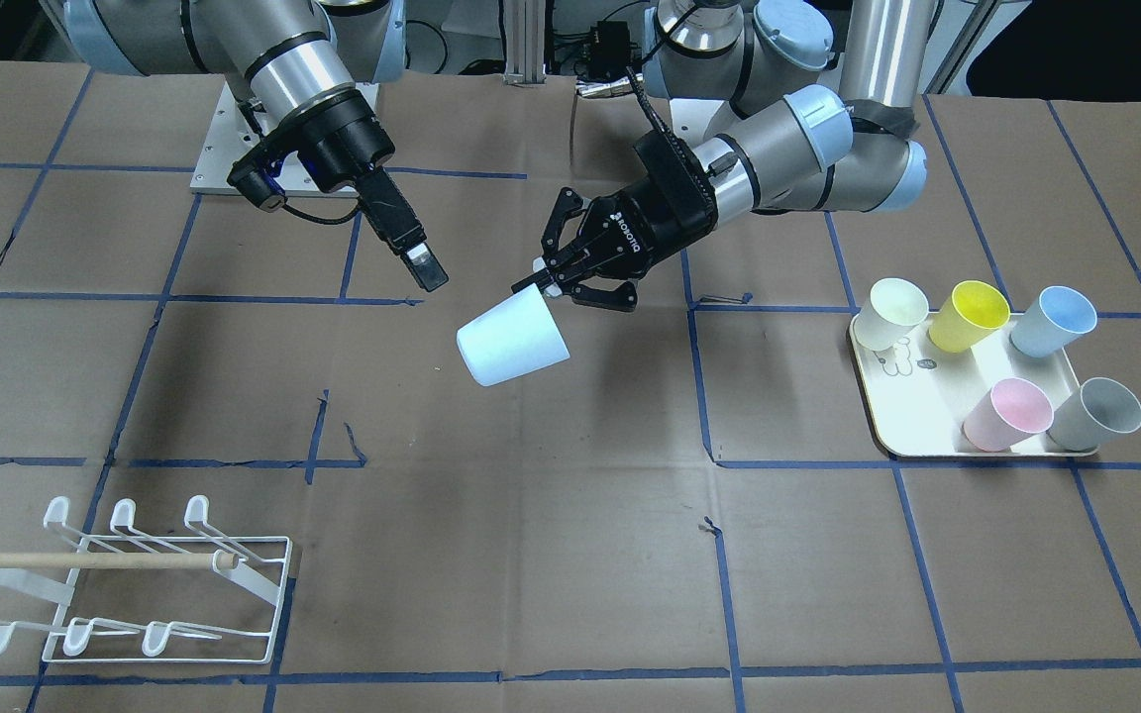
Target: Transfer IKEA cup to right arm and place on rack
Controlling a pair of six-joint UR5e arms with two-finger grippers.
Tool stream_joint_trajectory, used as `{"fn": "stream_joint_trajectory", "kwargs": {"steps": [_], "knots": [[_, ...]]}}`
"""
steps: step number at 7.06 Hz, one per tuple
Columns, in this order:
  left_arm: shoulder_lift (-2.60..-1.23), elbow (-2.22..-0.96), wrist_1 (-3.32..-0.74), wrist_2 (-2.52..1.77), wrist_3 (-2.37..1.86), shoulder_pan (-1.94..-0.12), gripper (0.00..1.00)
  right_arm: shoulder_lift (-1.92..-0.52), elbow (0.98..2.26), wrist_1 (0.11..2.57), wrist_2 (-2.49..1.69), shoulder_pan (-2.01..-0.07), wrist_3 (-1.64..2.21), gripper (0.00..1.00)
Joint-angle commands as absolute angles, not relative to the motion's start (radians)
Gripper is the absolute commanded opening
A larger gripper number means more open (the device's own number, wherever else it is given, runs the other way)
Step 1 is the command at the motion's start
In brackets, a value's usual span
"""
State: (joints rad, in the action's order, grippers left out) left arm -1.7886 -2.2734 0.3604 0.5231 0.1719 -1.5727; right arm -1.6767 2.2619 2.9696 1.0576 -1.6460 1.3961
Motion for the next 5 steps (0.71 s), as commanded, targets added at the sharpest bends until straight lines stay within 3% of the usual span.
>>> {"fn": "stream_joint_trajectory", "kwargs": {"steps": [1,5], "knots": [[-1.789,-2.273,0.36,0.523,0.172,-1.574,0.06,-1.602,2.185,2.97,1.068,-1.675,1.422,0.99],[-1.789,-2.273,0.367,0.523,0.155,-1.575,0.07,-1.506,2.117,2.97,1.071,-1.733,1.463,0.99]]}}
